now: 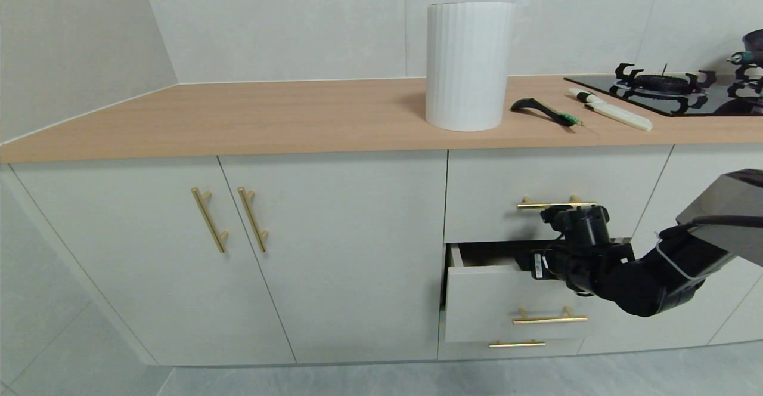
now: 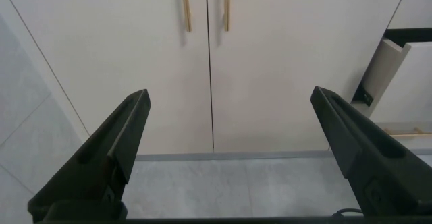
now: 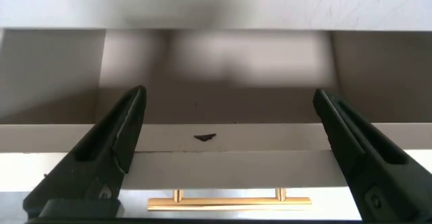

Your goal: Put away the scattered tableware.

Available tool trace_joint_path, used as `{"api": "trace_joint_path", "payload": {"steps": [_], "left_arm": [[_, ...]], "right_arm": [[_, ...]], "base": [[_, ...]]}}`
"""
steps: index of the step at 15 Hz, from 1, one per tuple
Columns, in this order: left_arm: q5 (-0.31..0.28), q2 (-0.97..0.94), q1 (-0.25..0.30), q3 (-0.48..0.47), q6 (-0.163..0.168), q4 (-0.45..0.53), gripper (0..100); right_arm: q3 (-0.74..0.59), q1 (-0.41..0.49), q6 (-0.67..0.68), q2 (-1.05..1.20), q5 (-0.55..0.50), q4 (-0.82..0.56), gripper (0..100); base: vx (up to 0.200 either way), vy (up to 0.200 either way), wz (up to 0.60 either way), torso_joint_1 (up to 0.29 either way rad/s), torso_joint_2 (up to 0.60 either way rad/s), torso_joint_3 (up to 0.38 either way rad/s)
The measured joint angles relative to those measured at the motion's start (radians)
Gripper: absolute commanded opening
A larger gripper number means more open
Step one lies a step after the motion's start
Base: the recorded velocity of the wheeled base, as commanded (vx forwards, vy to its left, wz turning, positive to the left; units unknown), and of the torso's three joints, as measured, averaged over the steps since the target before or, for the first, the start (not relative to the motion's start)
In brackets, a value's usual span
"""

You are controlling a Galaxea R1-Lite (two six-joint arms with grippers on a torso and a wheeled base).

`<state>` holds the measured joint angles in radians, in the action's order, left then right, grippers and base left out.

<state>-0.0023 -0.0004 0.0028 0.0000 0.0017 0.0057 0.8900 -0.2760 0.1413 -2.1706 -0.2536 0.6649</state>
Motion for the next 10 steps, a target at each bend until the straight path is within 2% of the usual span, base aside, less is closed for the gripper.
{"api": "trace_joint_path", "payload": {"steps": [4, 10], "left_arm": [[0.000, 0.000, 0.000, 0.000, 0.000, 0.000, 100], [-0.001, 0.000, 0.000, 0.000, 0.000, 0.000, 100]], "right_arm": [[-0.014, 0.000, -0.001, 0.020, 0.009, -0.034, 100], [-0.018, 0.000, -0.015, 0.113, 0.059, -0.279, 100]], "base": [[0.000, 0.000, 0.00, 0.000, 0.00, 0.000], [0.000, 0.000, 0.00, 0.000, 0.00, 0.000]]}}
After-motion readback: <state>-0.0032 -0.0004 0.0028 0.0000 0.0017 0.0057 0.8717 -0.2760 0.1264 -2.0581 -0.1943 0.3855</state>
